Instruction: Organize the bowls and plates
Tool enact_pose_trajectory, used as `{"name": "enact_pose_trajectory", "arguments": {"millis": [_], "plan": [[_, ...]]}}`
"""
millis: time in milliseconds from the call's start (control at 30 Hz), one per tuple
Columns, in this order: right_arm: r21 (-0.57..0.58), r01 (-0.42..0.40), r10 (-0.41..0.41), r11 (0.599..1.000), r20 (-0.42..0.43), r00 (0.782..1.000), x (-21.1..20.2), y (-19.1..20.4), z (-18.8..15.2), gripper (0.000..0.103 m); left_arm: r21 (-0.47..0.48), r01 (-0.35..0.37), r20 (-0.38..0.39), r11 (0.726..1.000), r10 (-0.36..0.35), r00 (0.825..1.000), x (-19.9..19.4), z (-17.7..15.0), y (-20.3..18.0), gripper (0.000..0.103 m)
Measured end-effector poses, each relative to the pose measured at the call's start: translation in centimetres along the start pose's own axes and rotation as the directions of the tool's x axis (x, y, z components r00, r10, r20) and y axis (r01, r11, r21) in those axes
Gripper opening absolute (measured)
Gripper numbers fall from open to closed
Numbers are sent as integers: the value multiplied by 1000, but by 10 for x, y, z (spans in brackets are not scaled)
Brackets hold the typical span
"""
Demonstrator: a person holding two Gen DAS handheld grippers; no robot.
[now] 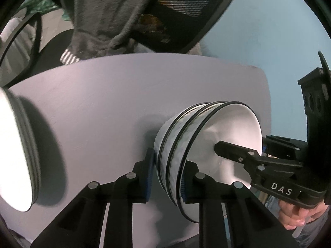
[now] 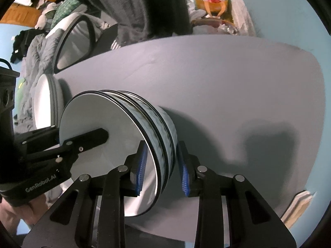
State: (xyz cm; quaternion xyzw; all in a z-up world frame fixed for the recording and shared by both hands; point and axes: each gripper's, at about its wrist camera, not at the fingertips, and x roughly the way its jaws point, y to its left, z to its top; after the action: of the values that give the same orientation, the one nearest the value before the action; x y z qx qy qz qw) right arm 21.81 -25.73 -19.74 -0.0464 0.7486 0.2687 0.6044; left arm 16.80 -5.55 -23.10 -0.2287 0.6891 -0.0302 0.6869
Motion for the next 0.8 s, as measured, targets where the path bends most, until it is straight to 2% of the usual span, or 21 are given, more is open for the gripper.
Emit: {"name": "enact_pose_trajectory", "arguments": {"millis": [300, 600, 800], "plan": [[-14, -42, 42, 999, -21, 999, 20, 42, -10, 30, -73, -23, 1, 997, 23, 1000, -15, -29, 43, 17], [-70, -30, 27, 997, -44, 999, 39, 82, -16, 30, -97, -39, 5, 995, 40, 999, -27, -54, 73, 17], [-89, 2, -4, 996, -31, 1000, 43, 91, -14, 30, -99, -45, 8, 994, 46, 999, -26, -56, 75, 17]]}}
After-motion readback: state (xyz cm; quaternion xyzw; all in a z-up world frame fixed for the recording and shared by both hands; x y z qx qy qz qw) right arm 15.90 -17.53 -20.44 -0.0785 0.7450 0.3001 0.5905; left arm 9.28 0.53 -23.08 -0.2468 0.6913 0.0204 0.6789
